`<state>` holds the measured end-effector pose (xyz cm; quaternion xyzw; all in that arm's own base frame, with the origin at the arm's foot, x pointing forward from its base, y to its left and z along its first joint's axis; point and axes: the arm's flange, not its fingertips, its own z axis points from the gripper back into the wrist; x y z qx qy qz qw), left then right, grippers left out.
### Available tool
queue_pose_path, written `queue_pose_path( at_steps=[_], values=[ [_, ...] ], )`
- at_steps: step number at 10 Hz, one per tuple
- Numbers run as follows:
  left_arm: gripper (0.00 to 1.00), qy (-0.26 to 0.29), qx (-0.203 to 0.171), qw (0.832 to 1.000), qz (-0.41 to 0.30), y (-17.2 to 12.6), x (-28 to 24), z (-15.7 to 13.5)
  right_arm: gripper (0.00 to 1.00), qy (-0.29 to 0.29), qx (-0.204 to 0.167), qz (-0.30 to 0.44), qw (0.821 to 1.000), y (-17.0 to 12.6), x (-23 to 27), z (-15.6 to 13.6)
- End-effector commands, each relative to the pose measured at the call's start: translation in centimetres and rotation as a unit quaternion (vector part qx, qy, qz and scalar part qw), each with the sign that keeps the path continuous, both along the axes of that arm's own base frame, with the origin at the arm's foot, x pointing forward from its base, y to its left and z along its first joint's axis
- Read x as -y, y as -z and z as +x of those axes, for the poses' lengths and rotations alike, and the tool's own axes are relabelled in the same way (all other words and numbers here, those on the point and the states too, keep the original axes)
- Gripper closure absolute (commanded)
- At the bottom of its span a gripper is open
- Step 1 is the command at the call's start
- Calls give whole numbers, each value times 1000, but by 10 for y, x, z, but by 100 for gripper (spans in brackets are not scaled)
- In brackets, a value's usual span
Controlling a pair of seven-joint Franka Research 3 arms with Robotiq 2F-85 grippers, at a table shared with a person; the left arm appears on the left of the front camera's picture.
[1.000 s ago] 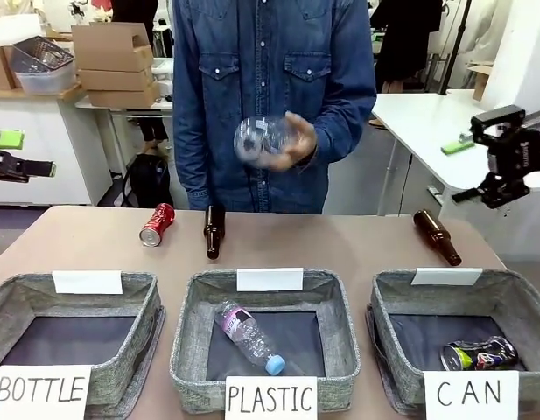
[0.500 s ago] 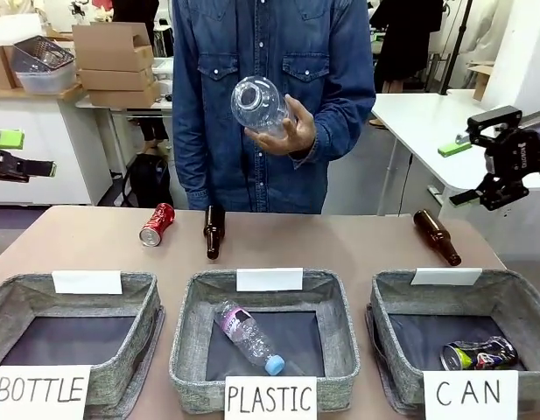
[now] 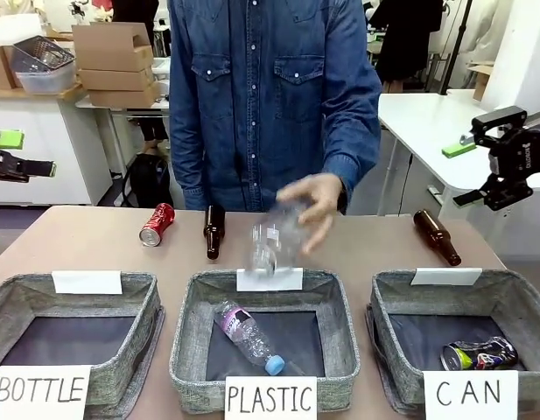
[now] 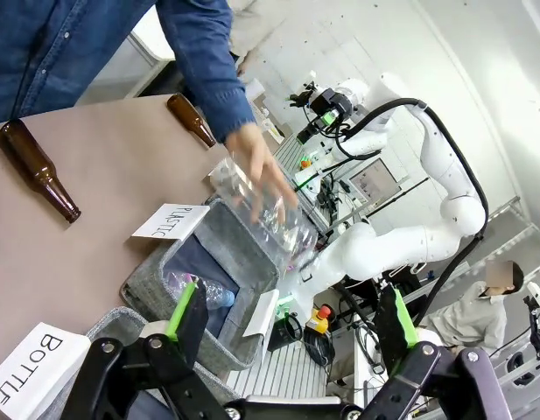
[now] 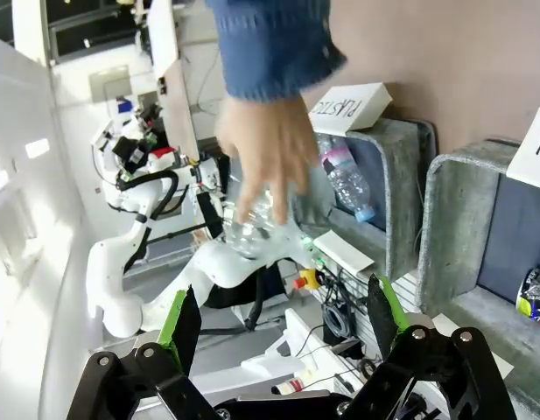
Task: Sort the can waste into the basket.
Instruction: Pick up the can waste from the table and place it in the right Fabric basket.
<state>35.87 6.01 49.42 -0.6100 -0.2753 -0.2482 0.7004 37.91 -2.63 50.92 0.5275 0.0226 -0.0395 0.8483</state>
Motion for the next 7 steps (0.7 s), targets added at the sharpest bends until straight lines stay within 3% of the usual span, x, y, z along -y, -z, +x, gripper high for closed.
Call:
queue_pose_path(
  at_steps=[1, 2, 3, 4, 5, 6, 7],
  values=[
    [0, 2, 13, 1000, -8, -2, 2, 1, 0, -7, 9, -1, 1000, -2, 2, 2],
    [0, 0, 0, 1000, 0, 0, 0, 0, 0, -7, 9, -1, 1000, -2, 2, 2],
    [0, -13, 44, 986, 158, -33, 0, -17, 0, -7, 9, -1, 1000, -2, 2, 2],
    [0, -17, 28, 951, 308, -42, 18, 5, 0, -7, 9, -1, 1000, -2, 2, 2],
    [0, -15, -3, 887, 462, -34, 49, 45, 0, -7, 9, -1, 1000, -2, 2, 2],
    [0, -38, -9, 800, 599, -18, 79, 77, 0, -7, 9, -1, 1000, -2, 2, 2],
    [0, 2, -19, 775, 632, -3, 109, 96, 0, -7, 9, -1, 1000, -2, 2, 2]
  ],
)
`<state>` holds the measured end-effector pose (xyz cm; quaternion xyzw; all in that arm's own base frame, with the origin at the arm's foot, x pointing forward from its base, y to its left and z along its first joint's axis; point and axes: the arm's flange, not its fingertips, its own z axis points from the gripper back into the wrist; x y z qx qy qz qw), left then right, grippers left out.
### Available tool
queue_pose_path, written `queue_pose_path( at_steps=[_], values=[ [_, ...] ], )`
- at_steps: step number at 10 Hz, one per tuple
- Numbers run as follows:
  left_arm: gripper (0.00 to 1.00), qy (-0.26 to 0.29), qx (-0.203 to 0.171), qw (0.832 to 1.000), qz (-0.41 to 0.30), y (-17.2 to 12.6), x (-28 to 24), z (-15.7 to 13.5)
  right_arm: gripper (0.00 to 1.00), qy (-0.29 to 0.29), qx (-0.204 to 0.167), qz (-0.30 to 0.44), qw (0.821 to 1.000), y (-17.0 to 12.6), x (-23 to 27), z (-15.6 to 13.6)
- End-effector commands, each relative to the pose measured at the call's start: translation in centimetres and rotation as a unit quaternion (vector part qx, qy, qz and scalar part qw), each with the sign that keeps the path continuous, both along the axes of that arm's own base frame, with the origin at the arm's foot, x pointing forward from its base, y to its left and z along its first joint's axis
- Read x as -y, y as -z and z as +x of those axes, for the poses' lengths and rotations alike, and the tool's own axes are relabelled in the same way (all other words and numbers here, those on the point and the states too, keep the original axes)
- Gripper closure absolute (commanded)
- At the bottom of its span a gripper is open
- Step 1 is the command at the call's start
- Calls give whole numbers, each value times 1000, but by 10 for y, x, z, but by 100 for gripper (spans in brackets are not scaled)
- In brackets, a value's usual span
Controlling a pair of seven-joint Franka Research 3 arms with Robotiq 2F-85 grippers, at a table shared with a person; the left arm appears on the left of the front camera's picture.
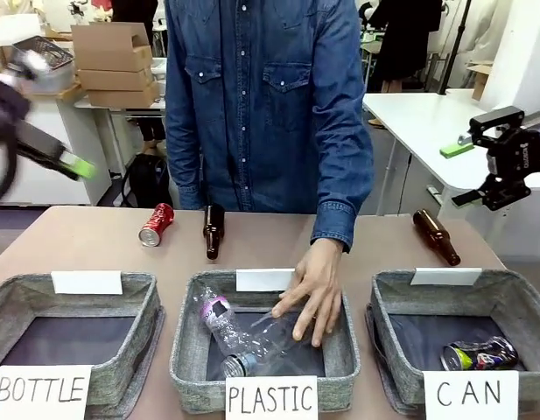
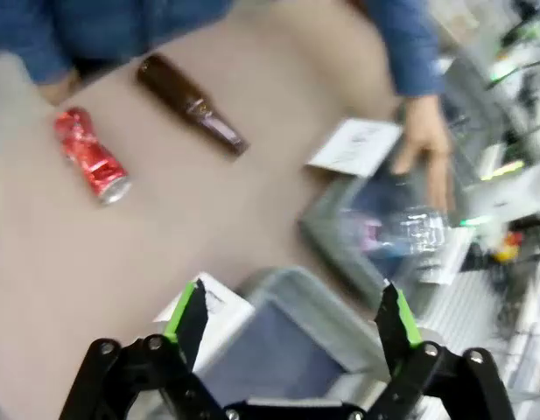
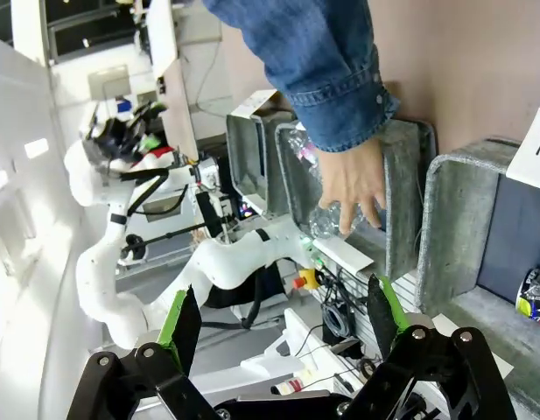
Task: Sort the can waste into the basket.
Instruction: Pick up the can waste from the table and place it in the right Fabric basket.
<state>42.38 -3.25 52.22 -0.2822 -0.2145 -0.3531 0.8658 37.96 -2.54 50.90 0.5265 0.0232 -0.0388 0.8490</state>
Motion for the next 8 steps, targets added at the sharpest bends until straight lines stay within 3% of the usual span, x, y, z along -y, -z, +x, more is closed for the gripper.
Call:
queue_pose_path(
  at_steps=[1, 2, 3, 4, 6, 7, 8],
  values=[
    [0, -20, -75, 946, 315, 38, 39, 43, 0, -6, 9, 0, 1000, -2, 3, 2],
    [0, -30, -49, 951, 304, 41, 55, 51, 0, -6, 9, 0, 1000, -2, 3, 2],
    [0, -87, -51, 961, 258, 30, 55, 52, 0, -6, 9, 0, 1000, -2, 3, 2],
    [0, -5, 5, 987, 159, 45, 65, 40, 0, -6, 9, 0, 1000, -2, 3, 2],
    [0, -5, 5, 987, 159, 45, 65, 40, 0, -6, 9, 0, 1000, -2, 3, 2],
    [0, -31, -3, 978, 204, 53, 73, 51, 0, -6, 9, 0, 1000, -2, 3, 2],
    [0, -82, -69, 975, 197, 67, 80, 86, 0, -6, 9, 0, 1000, -2, 3, 2]
  ],
)
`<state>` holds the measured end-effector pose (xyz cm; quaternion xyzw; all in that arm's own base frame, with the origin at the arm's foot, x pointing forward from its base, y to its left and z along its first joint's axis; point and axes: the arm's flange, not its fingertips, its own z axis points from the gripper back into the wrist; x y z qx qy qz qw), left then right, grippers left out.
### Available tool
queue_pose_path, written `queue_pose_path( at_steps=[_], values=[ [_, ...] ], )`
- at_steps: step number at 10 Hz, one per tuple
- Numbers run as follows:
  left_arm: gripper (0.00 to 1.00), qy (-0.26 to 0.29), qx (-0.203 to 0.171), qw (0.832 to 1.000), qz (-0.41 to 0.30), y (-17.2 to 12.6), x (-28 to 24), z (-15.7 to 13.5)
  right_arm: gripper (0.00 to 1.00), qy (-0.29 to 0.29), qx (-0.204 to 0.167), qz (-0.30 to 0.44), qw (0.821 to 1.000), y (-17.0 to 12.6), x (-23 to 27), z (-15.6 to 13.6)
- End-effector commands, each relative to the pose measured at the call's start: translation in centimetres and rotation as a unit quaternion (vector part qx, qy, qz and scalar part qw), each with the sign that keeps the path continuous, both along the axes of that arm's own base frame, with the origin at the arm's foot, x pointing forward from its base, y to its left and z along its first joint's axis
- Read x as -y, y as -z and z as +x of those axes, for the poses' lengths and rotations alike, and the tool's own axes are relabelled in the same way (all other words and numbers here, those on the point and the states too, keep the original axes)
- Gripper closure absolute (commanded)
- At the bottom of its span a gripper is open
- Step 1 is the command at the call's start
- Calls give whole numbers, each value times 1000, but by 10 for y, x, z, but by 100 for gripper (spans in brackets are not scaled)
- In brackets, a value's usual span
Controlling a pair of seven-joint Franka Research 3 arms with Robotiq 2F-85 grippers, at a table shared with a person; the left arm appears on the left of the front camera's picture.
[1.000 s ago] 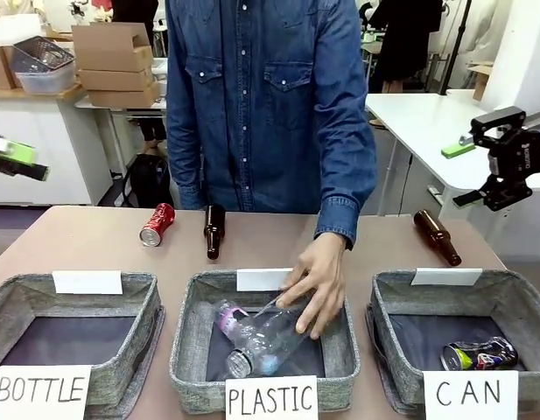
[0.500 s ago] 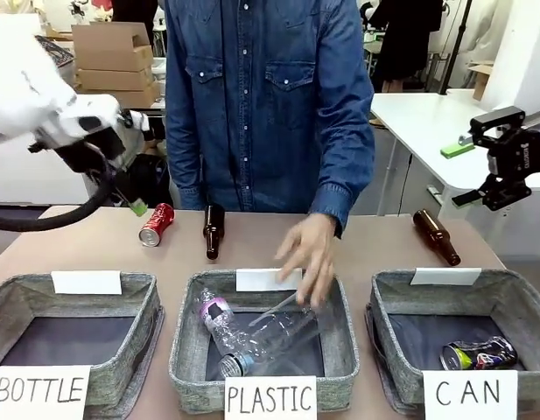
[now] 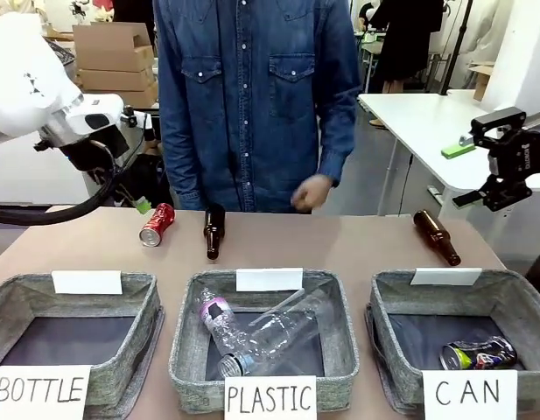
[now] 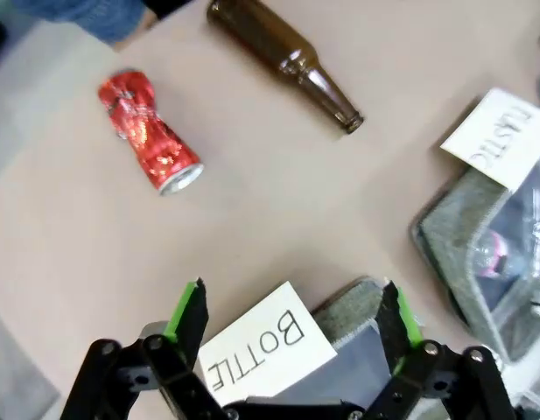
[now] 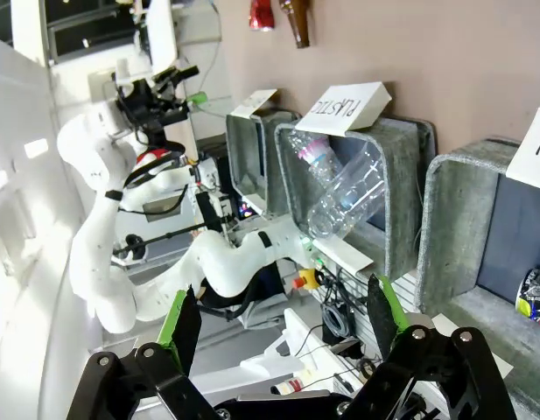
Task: Sort the can waste into the basket.
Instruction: Pick up the can waste from the table and place it in the right Fabric basket.
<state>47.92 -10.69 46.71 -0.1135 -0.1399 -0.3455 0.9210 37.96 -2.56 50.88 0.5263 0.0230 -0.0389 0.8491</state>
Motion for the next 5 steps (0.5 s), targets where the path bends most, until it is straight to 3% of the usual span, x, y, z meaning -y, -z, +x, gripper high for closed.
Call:
queue_pose_path(
  at_steps=[1, 3, 5],
  values=[
    [0, -127, -58, 990, 14, 28, 12, 69, 0, -6, 9, 0, 1000, -2, 2, 2],
    [0, -188, -84, 979, 7, 56, 26, 123, 0, -6, 9, 0, 1000, -2, 2, 2],
    [0, -272, -82, 958, 26, 74, 22, 153, 0, -6, 9, 0, 1000, -2, 2, 2]
  ],
)
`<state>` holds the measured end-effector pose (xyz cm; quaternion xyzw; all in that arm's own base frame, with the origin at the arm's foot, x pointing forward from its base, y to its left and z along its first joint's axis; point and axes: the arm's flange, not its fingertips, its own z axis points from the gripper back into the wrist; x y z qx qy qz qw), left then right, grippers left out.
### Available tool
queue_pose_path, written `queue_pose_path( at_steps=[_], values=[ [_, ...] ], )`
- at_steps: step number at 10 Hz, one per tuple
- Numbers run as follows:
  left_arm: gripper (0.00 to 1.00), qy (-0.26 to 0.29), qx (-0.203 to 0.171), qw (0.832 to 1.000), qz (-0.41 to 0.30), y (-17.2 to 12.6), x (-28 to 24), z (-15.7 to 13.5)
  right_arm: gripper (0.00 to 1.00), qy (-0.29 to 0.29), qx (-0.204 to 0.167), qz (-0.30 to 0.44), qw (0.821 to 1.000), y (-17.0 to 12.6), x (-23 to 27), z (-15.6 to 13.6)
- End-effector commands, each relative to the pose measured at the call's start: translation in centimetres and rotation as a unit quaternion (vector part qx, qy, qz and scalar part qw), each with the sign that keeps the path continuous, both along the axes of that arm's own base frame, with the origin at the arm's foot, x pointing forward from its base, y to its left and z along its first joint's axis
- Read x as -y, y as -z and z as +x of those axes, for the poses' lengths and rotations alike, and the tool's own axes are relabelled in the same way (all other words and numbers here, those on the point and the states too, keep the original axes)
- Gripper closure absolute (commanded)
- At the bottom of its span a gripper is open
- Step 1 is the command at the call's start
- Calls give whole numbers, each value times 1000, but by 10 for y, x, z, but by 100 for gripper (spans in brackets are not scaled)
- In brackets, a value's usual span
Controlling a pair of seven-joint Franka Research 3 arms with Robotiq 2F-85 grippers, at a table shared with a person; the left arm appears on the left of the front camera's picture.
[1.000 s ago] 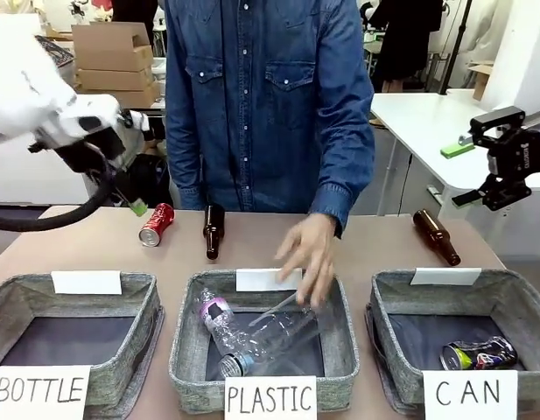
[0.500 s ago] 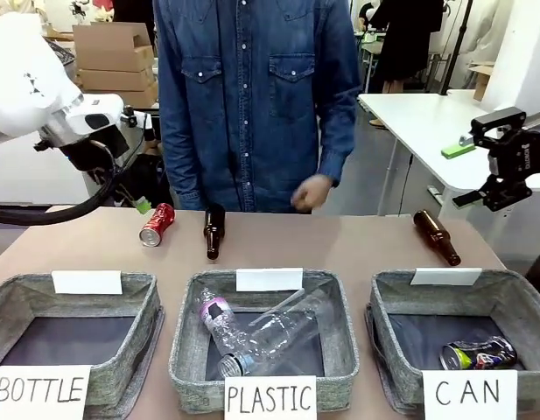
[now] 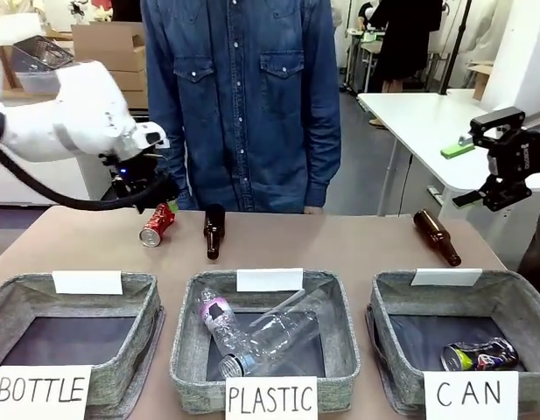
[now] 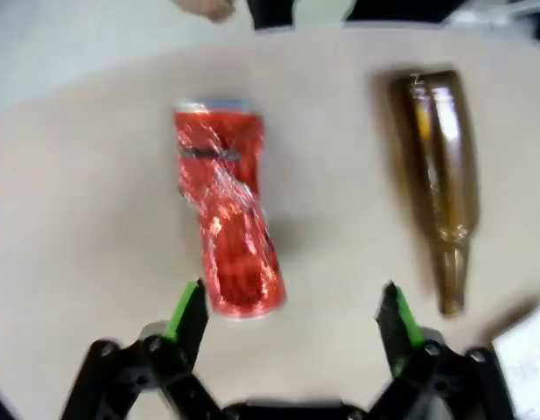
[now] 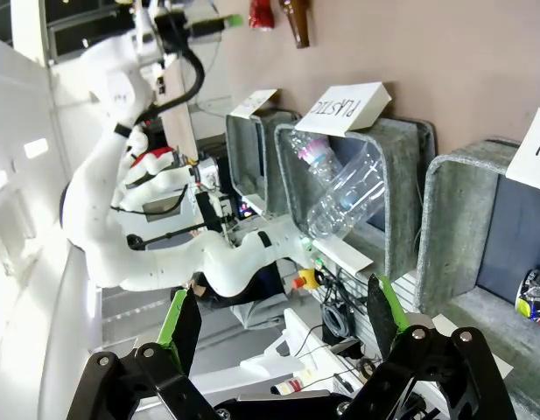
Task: Sort the can waste into the basket.
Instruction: Pick up the can waste from the table and place it in the right Fabric basket.
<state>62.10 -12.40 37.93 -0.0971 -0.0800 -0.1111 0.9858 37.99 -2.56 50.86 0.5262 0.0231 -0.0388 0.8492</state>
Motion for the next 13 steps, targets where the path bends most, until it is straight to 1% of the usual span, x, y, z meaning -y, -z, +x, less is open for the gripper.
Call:
queue_pose_path(
  at_steps=[1, 3, 4, 7, 10, 11, 12, 13],
  values=[
    [0, -63, -11, 998, 27, 1, 0, 25, 0, -6, 9, 1, 1000, -2, 2, 1],
    [0, -90, -5, 995, 42, 28, -4, 40, 0, -6, 9, 1, 1000, -2, 2, 1],
    [0, -88, -16, 995, 43, 37, -3, 45, 0, -6, 9, 1, 1000, -2, 2, 1],
    [0, -95, -17, 994, 60, 52, 3, 46, 0, -6, 9, 1, 1000, -2, 2, 1],
    [0, -79, -15, 994, 75, 58, 11, 43, 0, -6, 9, 1, 1000, -2, 2, 1],
    [60, -82, -15, 994, 77, 59, 12, 43, 0, -6, 9, 1, 1000, -2, 2, 1],
    [59, -85, -19, 993, 76, 61, 12, 43, 0, -6, 9, 1, 1000, -2, 2, 1],
    [100, -85, -23, 993, 83, 65, 12, 45, 0, -6, 9, 1, 1000, -2, 2, 1]
  ],
)
